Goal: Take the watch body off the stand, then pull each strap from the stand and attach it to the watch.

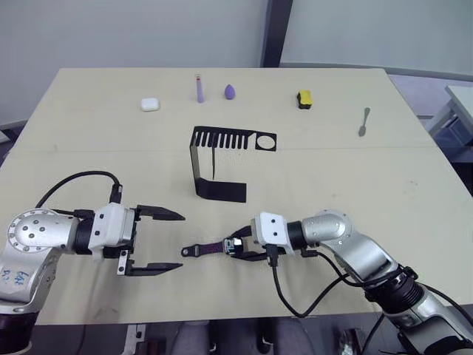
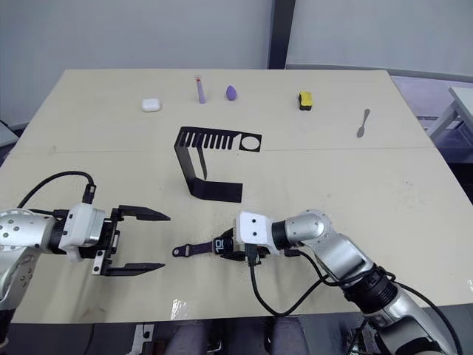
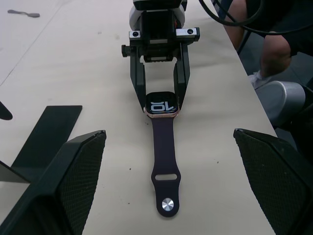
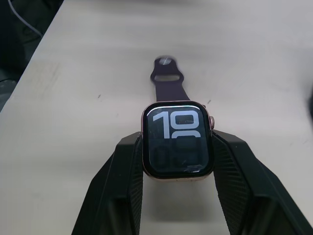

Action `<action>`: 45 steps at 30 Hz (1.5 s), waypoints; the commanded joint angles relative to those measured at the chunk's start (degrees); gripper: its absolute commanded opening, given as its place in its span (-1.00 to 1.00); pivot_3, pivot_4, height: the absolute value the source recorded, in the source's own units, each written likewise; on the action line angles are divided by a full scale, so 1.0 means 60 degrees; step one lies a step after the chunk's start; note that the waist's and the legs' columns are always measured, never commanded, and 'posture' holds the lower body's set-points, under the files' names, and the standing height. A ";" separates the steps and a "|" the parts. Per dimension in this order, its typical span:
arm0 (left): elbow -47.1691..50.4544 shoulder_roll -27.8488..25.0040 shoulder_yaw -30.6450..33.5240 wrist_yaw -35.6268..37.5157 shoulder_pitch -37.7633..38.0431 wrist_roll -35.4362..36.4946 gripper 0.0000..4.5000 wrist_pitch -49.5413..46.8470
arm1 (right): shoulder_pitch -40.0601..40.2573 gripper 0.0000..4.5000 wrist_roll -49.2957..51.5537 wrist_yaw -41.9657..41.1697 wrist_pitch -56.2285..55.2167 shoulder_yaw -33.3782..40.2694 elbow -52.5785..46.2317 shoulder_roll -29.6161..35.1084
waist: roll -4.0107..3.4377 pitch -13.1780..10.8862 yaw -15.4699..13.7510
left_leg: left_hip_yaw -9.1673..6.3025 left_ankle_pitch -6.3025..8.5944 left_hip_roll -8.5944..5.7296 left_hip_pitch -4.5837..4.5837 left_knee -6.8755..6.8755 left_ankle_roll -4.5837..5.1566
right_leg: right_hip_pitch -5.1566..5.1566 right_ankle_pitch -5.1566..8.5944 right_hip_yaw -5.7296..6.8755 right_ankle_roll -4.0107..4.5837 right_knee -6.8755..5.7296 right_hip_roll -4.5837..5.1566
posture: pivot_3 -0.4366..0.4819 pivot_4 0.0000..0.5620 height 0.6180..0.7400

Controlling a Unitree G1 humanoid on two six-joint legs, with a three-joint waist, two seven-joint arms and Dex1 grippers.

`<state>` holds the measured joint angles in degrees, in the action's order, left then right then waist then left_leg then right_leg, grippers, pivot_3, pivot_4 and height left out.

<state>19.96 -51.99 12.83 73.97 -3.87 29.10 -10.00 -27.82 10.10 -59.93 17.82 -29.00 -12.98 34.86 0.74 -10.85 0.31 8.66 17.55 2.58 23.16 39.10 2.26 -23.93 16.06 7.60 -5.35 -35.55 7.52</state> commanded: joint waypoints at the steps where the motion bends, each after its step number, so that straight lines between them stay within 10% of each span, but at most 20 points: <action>1: 0.0337 -0.0178 0.0370 -0.0034 0.0151 0.0188 1.00 0.0016 | 0.0173 -0.32 -0.0064 -0.0448 0.0161 0.0085 -0.0279 0.0321 | 0.0000 0.0000 -0.0008 | -0.0001 0.0000 0.0003 -0.0001 0.0000 -0.0001 | 0.0000 0.0000 0.0002 0.0000 -0.0001 -0.0001 | -0.05 -0.47 1.00; 6: 0.0299 -0.0214 0.0401 -0.0195 0.0235 -0.0032 1.00 0.0129 | 0.0357 -0.32 -0.0083 -0.0351 0.0408 0.0230 -0.0318 0.0258 | 0.0000 0.0000 0.0002 | -0.0002 0.0000 0.0010 -0.0002 0.0000 -0.0011 | -0.0007 0.0003 0.0002 0.0005 -0.0003 -0.0005 | -0.05 -0.47 1.00; 12: 0.0049 -0.0295 0.0600 -0.0280 0.0380 -0.0228 1.00 0.0356 | 0.0420 0.99 -0.0032 -0.0622 -0.0076 0.0604 -0.0015 0.0526 | 0.0000 0.0000 0.0011 | 0.0001 0.0005 0.0014 -0.0002 0.0000 -0.0020 | -0.0014 0.0006 0.0001 0.0011 -0.0004 -0.0009 | -0.05 -0.47 1.00; 20: -0.0717 0.0024 0.2131 -0.0745 0.1811 -0.0623 1.00 0.0985 | 0.2099 0.99 0.1596 -0.1623 -0.1504 0.3945 0.0443 0.2108 | -0.0001 -0.0001 -0.0031 | 0.0002 0.0011 0.0010 -0.0001 -0.0001 -0.0011 | -0.0013 0.0006 0.0001 0.0011 0.0014 0.0002 | -0.05 -0.47 1.00; 33: -0.4842 0.0576 0.4110 -0.3475 0.2185 -0.1828 1.00 0.2231 | 0.4221 0.99 0.0945 -0.0453 -0.6033 0.9005 0.6391 0.3675 | -0.0004 -0.0002 -0.0003 | 0.0021 0.0018 0.0014 -0.0019 -0.0006 -0.0015 | -0.0011 0.0007 -0.0002 0.0013 0.0020 0.0009 | -0.05 -0.47 1.00; 45: -0.3705 0.1022 0.4117 -0.3676 0.2557 -0.1057 1.00 0.2215 | 0.4033 0.99 0.2010 -0.0325 -0.4671 0.8450 0.5405 0.2111 | -0.0015 -0.0006 0.0285 | 0.0036 0.0038 0.0052 -0.0062 -0.0025 -0.0056 | -0.0006 0.0019 -0.0035 0.0033 0.0005 0.0040 | -0.05 -0.47 1.00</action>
<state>-5.80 -45.75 36.01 51.88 10.66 20.84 3.20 -1.96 19.17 -62.59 -13.35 22.25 24.61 47.94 0.66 -10.89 2.02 8.91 17.79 2.93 22.72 38.95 1.90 -23.92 16.19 7.35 -5.10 -35.54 7.79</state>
